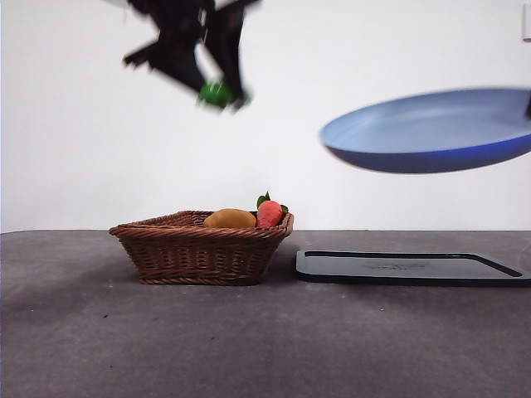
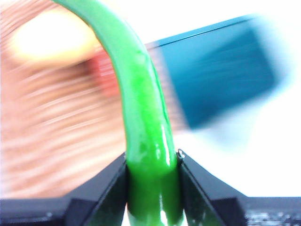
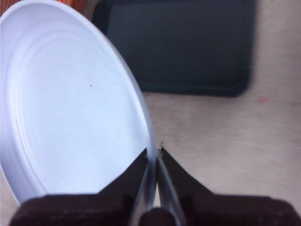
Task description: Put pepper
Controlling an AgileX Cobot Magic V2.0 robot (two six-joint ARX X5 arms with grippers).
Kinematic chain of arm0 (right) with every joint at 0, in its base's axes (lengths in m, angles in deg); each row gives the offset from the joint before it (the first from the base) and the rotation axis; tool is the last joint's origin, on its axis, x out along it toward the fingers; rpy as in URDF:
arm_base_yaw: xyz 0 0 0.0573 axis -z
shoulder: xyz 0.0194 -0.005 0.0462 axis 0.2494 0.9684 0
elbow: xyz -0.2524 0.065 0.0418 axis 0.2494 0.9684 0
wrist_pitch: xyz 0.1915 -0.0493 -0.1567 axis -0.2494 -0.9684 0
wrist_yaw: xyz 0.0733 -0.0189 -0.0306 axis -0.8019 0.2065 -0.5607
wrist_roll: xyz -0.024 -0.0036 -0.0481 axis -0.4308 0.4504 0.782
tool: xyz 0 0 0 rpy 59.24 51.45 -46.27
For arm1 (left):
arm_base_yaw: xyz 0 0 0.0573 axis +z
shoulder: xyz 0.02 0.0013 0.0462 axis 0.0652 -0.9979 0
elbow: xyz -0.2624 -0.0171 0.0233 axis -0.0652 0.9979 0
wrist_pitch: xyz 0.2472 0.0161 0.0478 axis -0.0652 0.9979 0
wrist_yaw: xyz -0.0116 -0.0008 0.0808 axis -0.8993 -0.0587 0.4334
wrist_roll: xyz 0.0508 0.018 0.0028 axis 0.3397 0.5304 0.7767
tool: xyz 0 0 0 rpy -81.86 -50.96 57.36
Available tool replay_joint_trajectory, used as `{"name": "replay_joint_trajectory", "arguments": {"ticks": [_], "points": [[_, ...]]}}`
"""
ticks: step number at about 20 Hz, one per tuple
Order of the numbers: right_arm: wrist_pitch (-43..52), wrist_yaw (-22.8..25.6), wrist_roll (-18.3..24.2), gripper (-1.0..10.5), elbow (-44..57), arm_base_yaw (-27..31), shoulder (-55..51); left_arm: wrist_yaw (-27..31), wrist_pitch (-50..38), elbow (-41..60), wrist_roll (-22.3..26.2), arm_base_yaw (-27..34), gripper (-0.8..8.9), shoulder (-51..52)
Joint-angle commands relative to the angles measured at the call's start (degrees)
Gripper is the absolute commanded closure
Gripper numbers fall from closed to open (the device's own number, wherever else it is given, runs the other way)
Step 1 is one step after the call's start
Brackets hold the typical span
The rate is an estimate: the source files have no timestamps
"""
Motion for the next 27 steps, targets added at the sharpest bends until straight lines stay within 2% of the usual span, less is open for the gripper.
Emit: {"name": "replay_joint_trajectory", "arguments": {"ticks": [1, 3, 6, 10, 12, 21, 24, 27], "points": [[3.02, -2.80, -2.95, 9.4, -1.05, -0.20, 5.44, -3.74, -0.24, -1.36, -0.13, -4.09, 6.76, 1.55], [4.63, -5.79, -4.81, 9.4, -1.05, -0.81, 9.84, -5.38, -0.87, -1.36, 0.24, -7.93, 6.76, 1.95], [5.35, -7.15, -6.08, 9.4, -1.05, -1.42, 13.46, -5.25, -1.16, -1.36, 2.91, -13.68, 6.76, -0.44], [5.03, -7.48, -6.29, 9.4, -1.05, -2.01, 13.68, -0.13, -2.12, -1.36, 6.10, -17.84, 6.76, -5.68], [4.70, -8.63, -6.60, 9.4, -1.05, -2.01, 13.68, 0.59, -2.99, -1.36, 7.41, -18.53, 6.76, -8.46], [3.54, -8.59, -7.15, 9.4, -1.05, -2.01, 13.68, 0.37, -4.63, -1.36, 7.41, -18.67, 6.67, -14.73], [3.61, -8.59, -7.98, 9.4, -1.05, -2.01, 13.68, 0.37, -4.85, -1.36, 7.43, -18.95, 5.73, -14.71], [3.43, -8.52, -9.11, 9.4, -1.05, -2.01, 13.68, 0.22, -4.11, -1.36, 7.43, -18.95, 5.65, -14.53]]}}
